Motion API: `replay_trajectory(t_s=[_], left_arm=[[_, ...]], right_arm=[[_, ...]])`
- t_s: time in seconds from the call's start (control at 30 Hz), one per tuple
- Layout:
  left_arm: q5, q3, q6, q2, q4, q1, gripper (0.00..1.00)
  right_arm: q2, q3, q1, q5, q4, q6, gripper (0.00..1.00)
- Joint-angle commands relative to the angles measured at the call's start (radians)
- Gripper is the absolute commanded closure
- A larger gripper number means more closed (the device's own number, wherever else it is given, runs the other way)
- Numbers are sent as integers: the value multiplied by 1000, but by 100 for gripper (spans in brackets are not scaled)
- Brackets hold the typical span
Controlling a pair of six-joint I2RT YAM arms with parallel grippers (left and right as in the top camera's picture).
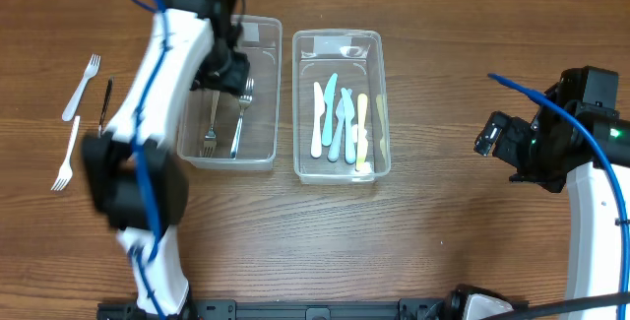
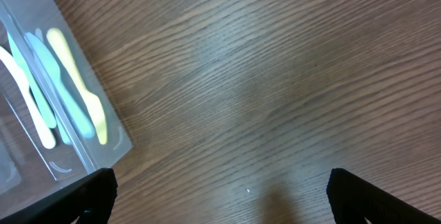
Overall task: Pack container
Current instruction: 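Place the second metal fork into the left container and release, then grasp the third metal fork with the left gripper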
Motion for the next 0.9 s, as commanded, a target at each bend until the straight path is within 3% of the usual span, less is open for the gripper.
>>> replay_trajectory(t_s=[0.0, 0.17, 0.33, 0.37, 0.5, 0.87], left_arm=[[-62, 61, 4, -326, -24, 69, 26], [-61, -43, 0, -535, -30, 280, 22], [-11, -304, 30, -580, 140, 509, 2], [2, -338, 53, -573, 169, 529, 2], [56, -470, 166, -463, 332, 605, 2], [140, -481, 354, -99, 494, 620, 0]], right_arm=[[-14, 5, 4, -6, 3, -4, 0], [-14, 5, 4, -6, 2, -3, 0], [-14, 5, 4, -6, 2, -3, 0], [-14, 5, 4, -6, 2, -3, 0], [-14, 5, 4, -6, 2, -3, 0], [-14, 5, 4, -5, 0, -4, 0]])
